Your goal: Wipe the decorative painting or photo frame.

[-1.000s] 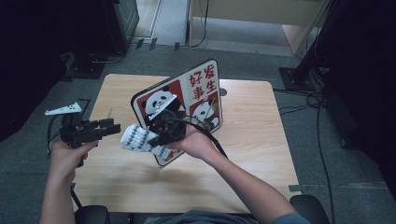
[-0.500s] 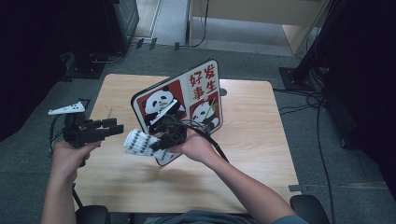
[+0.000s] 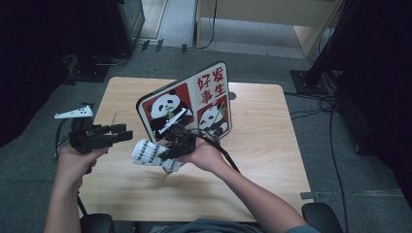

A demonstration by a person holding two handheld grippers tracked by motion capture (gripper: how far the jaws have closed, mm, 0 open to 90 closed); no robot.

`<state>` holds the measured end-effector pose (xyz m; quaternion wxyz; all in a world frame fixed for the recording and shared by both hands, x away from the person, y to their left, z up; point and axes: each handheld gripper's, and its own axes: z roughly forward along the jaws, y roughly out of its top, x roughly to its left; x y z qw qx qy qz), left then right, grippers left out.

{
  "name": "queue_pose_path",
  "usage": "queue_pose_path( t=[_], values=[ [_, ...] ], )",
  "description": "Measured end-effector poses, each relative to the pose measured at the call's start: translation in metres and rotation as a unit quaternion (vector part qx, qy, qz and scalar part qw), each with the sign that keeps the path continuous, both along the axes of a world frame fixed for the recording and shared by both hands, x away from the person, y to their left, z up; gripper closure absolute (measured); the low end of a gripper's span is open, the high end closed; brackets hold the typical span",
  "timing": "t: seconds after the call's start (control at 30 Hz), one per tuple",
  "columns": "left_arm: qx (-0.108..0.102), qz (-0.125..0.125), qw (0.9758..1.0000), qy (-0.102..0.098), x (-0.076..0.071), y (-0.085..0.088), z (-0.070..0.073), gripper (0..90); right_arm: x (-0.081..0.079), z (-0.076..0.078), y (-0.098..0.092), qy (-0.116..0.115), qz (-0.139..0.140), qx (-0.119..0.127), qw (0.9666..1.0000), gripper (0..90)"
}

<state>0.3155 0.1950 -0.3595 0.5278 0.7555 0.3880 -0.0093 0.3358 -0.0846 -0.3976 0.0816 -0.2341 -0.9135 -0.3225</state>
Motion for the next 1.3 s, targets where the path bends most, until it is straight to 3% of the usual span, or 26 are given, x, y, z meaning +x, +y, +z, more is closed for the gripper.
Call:
queue_pose_path(
  t=[0.8,1.17,1.3],
  values=[
    [0.013,-0.036,0.9992,0.009,0.006,-0.029,-0.005,45.4,-0.004,-0.029,-0.003,0.001,0.006,-0.009,0.9999,79.8],
    [0.017,-0.06,0.998,0.007,0.016,-0.048,-0.008,52.8,-0.006,-0.043,-0.008,-0.009,0.003,-0.007,0.9999,78.7],
    [0.018,-0.067,0.9974,0.016,0.02,-0.055,-0.009,55.8,-0.008,-0.049,-0.009,-0.008,0.003,-0.009,0.9999,78.7]
  ],
)
